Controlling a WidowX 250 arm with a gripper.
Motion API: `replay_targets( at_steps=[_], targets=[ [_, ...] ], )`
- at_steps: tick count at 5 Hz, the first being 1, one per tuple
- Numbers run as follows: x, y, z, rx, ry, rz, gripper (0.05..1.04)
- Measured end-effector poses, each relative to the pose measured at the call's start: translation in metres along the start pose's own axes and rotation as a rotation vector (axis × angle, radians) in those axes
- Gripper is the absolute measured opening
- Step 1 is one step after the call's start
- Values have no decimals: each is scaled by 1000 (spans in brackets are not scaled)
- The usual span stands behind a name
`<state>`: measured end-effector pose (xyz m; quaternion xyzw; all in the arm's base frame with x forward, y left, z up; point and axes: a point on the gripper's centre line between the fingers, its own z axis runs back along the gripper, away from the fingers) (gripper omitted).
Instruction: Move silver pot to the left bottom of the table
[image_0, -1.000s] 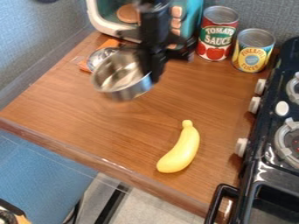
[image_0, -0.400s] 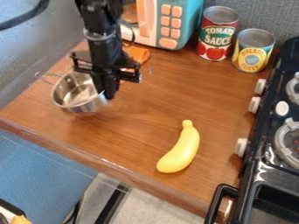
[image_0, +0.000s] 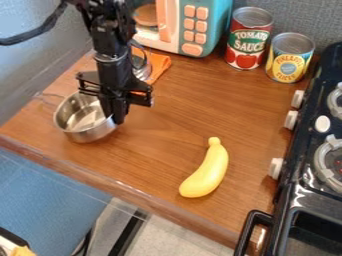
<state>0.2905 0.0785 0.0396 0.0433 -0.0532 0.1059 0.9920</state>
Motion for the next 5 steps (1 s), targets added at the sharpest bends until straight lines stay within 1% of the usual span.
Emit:
replay_targets(
  at_steps=[1,2,3,4,5],
  targets=[
    [-1,0,0,0,8,-21,285],
    [-5,0,1,0,20,-28,578],
    [-3,-4,16,-29,-10,-35,884],
    [-4,-8,32,-60,-32,-50,1010],
    [-4,-8,35,-62,-30,-66,1006]
  ],
)
